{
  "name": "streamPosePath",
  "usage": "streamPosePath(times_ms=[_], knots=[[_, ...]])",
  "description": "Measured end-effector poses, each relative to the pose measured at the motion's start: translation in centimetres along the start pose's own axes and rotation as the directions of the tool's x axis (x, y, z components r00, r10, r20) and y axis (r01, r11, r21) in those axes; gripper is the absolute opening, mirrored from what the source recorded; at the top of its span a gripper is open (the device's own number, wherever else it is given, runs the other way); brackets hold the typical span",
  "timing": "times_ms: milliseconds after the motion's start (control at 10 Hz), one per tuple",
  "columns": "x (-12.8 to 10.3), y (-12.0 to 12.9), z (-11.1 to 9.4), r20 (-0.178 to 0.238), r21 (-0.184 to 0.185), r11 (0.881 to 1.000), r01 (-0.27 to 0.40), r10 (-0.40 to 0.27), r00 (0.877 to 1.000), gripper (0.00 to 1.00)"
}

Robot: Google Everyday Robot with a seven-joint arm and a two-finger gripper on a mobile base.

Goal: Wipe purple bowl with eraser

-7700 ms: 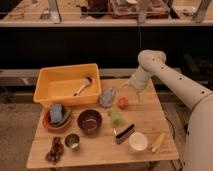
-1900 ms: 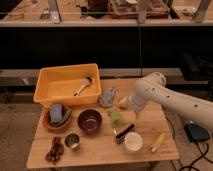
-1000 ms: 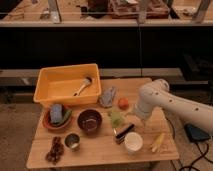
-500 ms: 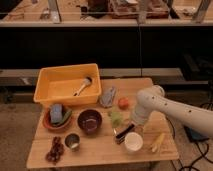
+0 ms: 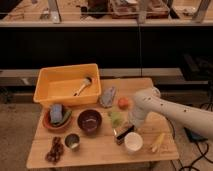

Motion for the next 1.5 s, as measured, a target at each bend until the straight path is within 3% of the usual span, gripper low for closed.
streamPosePath(times_ms=[300,800,1200,1500], knots=[[-0.2,-0.6,0.9,0.013,-0.02,1.0,-0.002,0.002,1.0,0.45],[-0.2,-1.7,0.2,0.002,-0.015,0.999,-0.044,0.044,0.999,0.02],[-0.9,-2.4,-2.2,-0.002,0.002,0.996,-0.091,0.091,0.996,0.0],[-2.1,-2.6,-6.3,-0.013,0.042,0.993,-0.109,0.109,0.994,0.0]])
